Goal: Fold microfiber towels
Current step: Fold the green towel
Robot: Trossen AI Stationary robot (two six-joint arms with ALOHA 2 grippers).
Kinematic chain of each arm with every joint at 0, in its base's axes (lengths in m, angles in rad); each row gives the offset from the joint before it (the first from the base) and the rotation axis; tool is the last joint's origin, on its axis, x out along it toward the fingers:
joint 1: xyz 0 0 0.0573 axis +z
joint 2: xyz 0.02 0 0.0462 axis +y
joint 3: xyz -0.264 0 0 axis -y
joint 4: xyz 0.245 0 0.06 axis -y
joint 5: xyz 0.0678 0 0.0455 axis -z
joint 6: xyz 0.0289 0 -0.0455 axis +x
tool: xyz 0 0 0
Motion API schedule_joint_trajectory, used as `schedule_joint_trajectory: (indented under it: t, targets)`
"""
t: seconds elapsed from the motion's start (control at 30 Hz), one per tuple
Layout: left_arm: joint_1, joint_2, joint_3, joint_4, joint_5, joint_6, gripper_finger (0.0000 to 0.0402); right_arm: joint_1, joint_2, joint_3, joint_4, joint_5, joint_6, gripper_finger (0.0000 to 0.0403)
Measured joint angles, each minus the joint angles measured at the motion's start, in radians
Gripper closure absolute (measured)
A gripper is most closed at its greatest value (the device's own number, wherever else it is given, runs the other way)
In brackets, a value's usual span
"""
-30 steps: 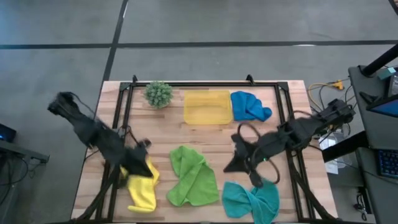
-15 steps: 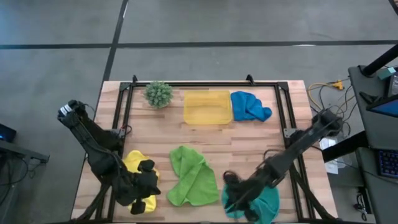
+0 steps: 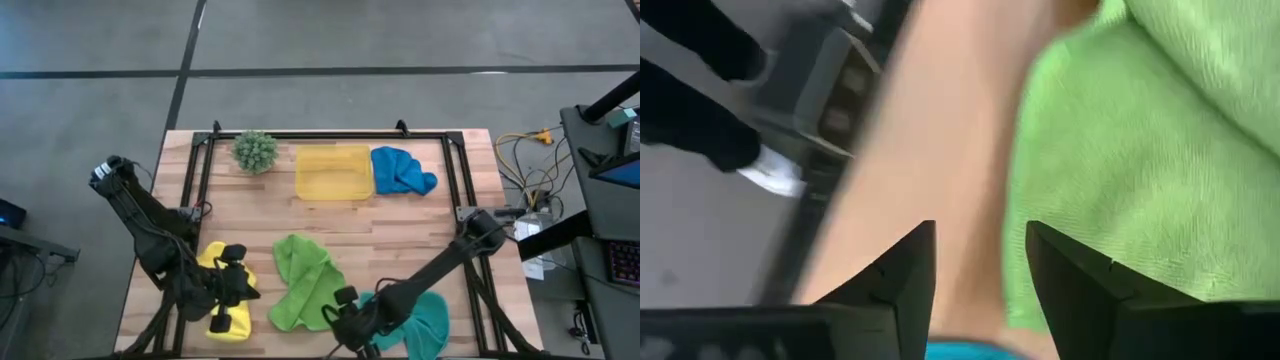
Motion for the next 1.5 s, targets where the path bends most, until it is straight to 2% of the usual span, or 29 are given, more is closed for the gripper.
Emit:
schedule_joint_trajectory:
  t: [0.17,0.4,0.5,0.6,0.7,0.87,1.13,1.23,1.37,1.5]
  targets:
    - [0.0,-0.007,0.0,0.001,-0.004,0.02,0.0402,-0.015,0.059,0.018,-0.036,0.004,0.002,0.0276]
    - [0.0,-0.007,0.0,0.001,-0.003,0.02,0.0402,-0.021,0.084,0.016,-0.15,0.007,0.039,0.0294]
    - [0.0,-0.007,0.0,0.001,-0.003,0.02,0.0402,-0.02,0.084,0.011,-0.146,0.007,0.041,0.0308]
    - [0.0,-0.007,0.0,0.001,-0.003,0.02,0.0402,-0.02,0.083,0.011,-0.145,0.005,0.041,0.0335]
    - [0.001,-0.007,-0.001,0.001,-0.003,0.02,0.0402,-0.02,0.082,0.024,-0.157,0.005,0.029,0.0377]
    - [0.001,-0.007,-0.002,0.002,-0.023,0.02,0.0402,-0.027,0.07,0.105,-0.247,0.0,0.018,0.0393]
    - [0.015,-0.007,-0.002,0.005,-0.165,0.02,0.0402,-0.066,-0.013,0.308,-0.444,-0.021,0.036,0.0394]
    - [0.031,0.009,-0.003,0.056,-0.23,0.032,0.0402,-0.093,-0.064,0.365,-0.509,0.002,0.045,0.0394]
    - [0.075,0.048,-0.004,0.198,-0.253,0.208,0.0398,-0.147,-0.119,0.397,-0.575,0.03,0.045,0.0394]
    - [0.129,0.101,-0.004,0.36,-0.252,0.326,0.036,-0.211,-0.174,0.4,-0.571,0.024,0.103,0.0394]
